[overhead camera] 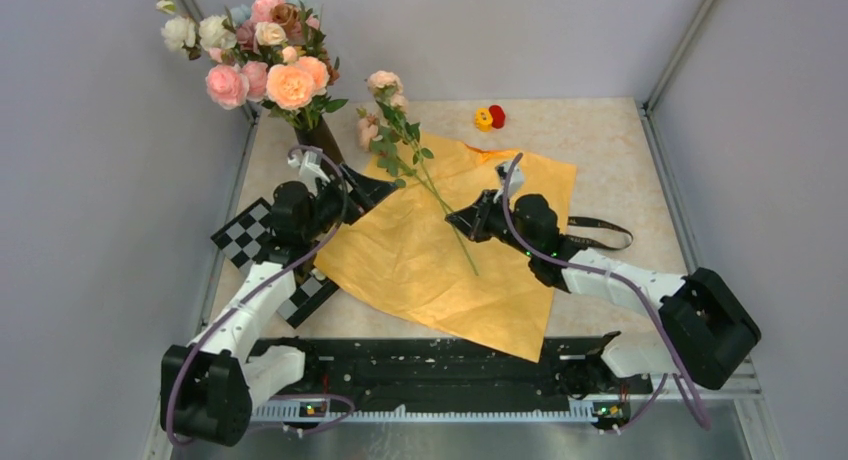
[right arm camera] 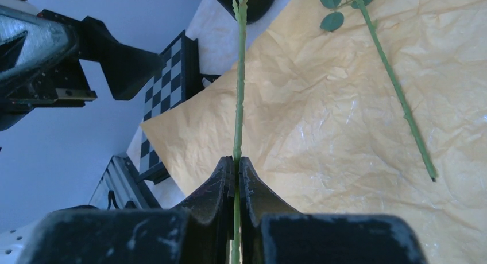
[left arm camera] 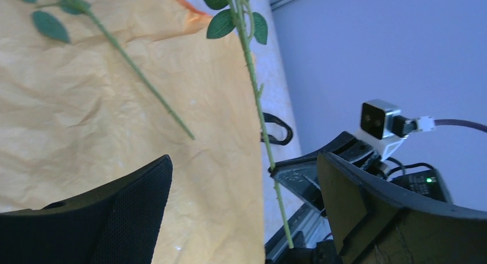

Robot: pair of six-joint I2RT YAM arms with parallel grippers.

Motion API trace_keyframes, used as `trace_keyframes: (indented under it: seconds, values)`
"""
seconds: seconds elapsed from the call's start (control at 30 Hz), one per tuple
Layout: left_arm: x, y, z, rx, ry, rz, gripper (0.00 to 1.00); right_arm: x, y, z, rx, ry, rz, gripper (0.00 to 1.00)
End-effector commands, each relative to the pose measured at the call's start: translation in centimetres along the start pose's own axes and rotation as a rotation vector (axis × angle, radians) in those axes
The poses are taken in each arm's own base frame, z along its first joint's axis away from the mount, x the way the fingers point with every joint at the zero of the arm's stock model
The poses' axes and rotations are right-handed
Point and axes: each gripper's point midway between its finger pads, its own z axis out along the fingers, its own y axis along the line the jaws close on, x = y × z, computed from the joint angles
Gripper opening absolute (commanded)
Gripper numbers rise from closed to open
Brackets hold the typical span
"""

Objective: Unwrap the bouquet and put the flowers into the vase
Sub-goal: Pick up the fake flower from the wrapping paper.

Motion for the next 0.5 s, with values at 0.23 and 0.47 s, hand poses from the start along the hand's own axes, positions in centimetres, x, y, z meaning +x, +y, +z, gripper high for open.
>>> trace_keyframes:
  seconds: [0.23,0.47]
  values:
    - [-2.8,-12.6,1.0,0.327,-0.064,0.06,0.99,-7.2,6.9,-5.0,-0.244,-0.272,-0.082,0.0]
    - [-5.3,-17.4,1.4,0.452,-0.082,0.075,0.99,-8.0,9.7,-6.6,-0.354,-0.284,-0.158,0.0]
